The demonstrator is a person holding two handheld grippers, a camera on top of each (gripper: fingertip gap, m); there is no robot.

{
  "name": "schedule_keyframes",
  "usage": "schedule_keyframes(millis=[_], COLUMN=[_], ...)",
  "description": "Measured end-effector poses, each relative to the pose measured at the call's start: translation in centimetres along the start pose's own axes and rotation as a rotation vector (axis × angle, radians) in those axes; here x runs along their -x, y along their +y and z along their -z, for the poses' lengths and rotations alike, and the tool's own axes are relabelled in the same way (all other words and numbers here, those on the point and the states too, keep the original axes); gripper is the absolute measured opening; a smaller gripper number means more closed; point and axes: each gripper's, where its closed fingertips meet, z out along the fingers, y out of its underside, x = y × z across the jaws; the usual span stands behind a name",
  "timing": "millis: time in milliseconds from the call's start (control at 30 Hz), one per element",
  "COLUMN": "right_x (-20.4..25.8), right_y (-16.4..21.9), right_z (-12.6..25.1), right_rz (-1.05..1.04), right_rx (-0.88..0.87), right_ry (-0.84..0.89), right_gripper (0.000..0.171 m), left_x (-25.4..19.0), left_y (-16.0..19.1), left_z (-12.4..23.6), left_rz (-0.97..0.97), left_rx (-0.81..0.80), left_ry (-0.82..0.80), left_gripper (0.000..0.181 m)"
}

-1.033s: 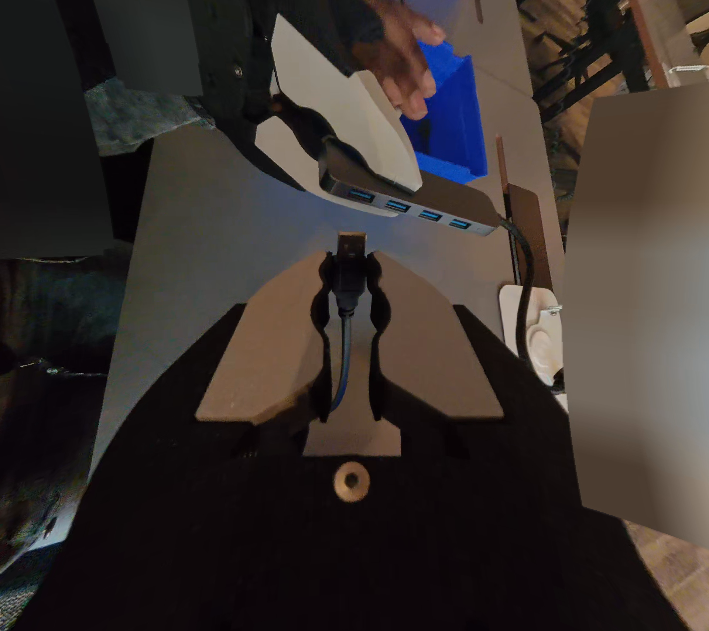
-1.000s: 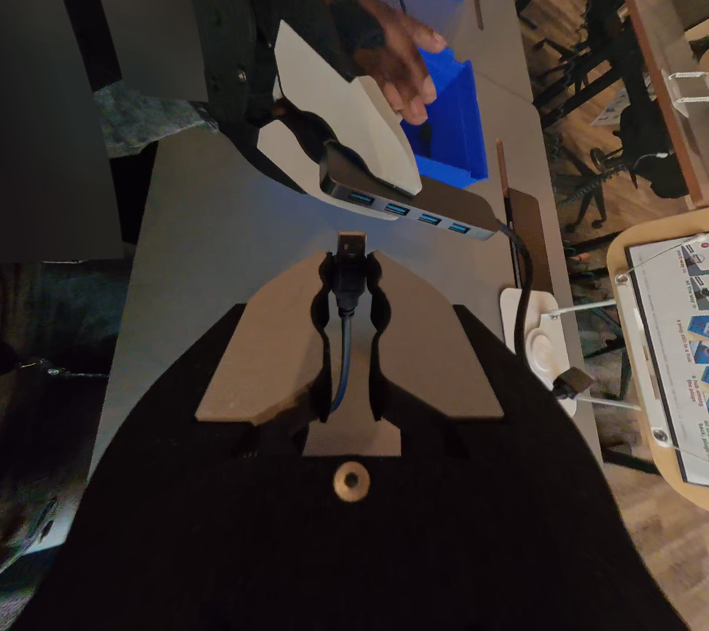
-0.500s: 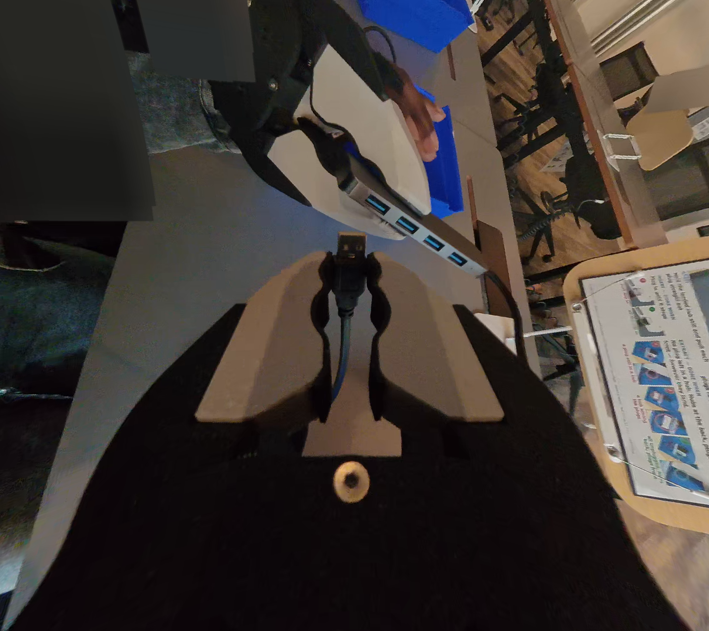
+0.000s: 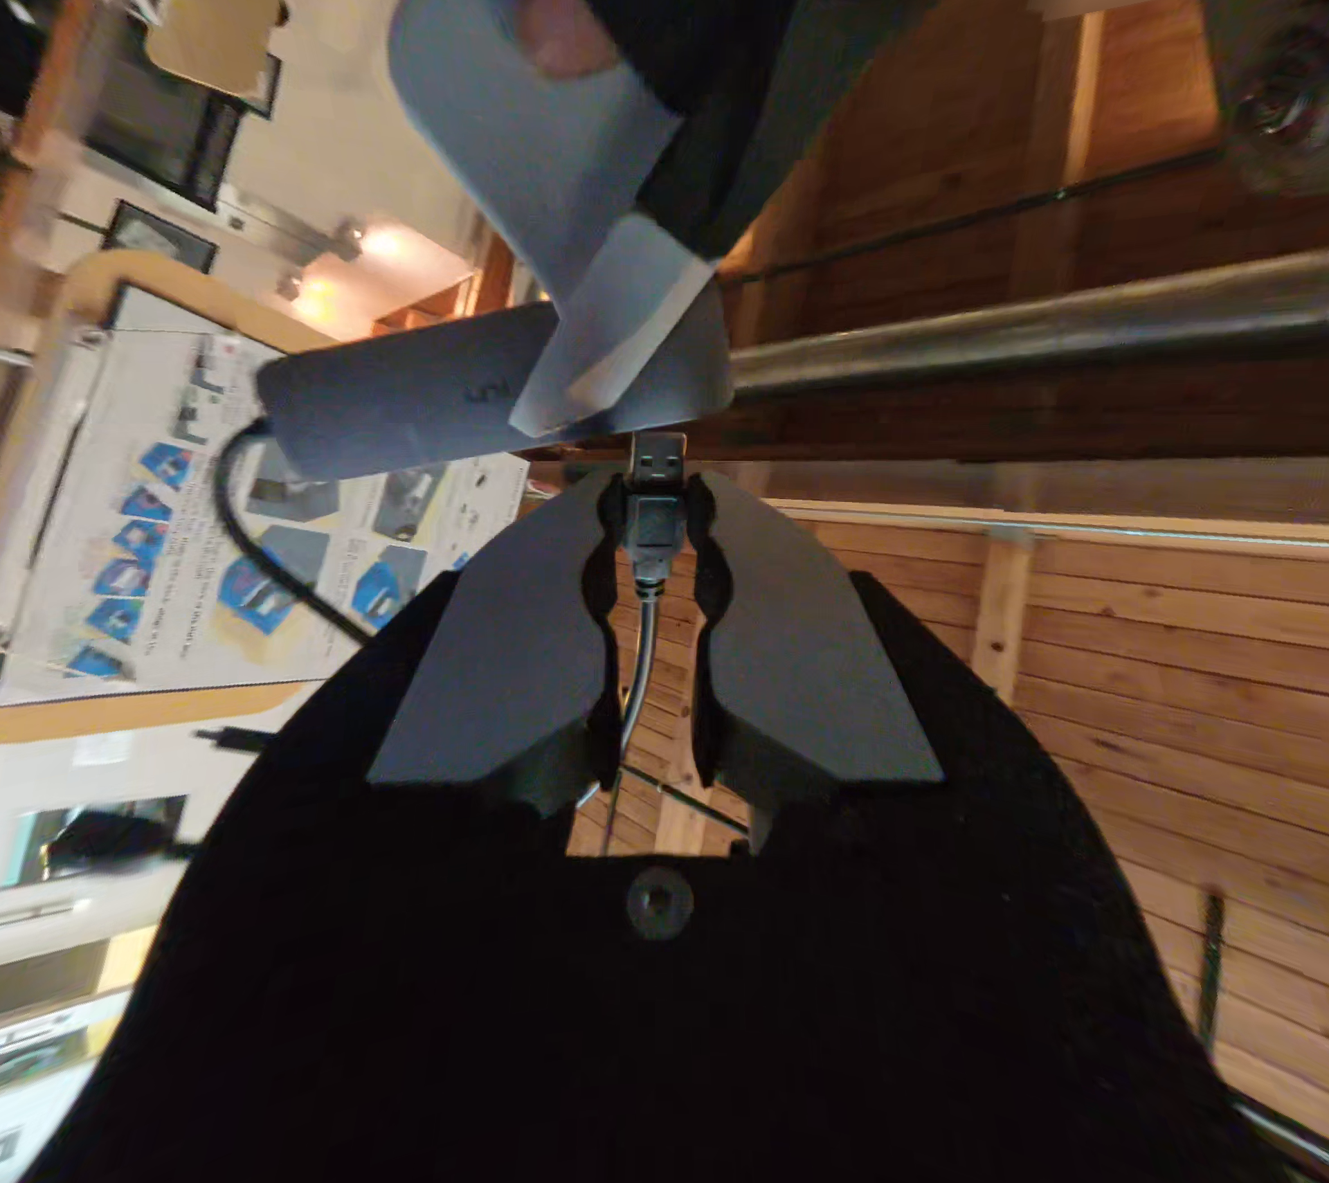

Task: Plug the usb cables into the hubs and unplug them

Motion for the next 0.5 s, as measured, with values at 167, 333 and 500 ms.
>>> schedule_keyframes(millis=[167, 333, 500], right_x=[0.0, 0.7, 0.6], right_y=[1.0, -0.1, 0.5], right_z=[-0.6, -0.2, 0.0], right_rz=[0.013, 0.055, 0.053], right_rx=[0.022, -0.032, -0.040], right_ry=[-0.004, -0.019, -0.017], right_gripper=[0.016, 0.016, 0.016], left_x=[-0.7, -1.0, -1.2], left_y=[-0.3, 0.1, 0.4], left_z=[-0.5, -0.8, -0.9], left_rz=[0.154, 0.187, 0.258], left_rx=[0.020, 0.086, 0.084], left_ry=[0.042, 0.030, 0.069], left_gripper=[0.012, 0.012, 0.012])
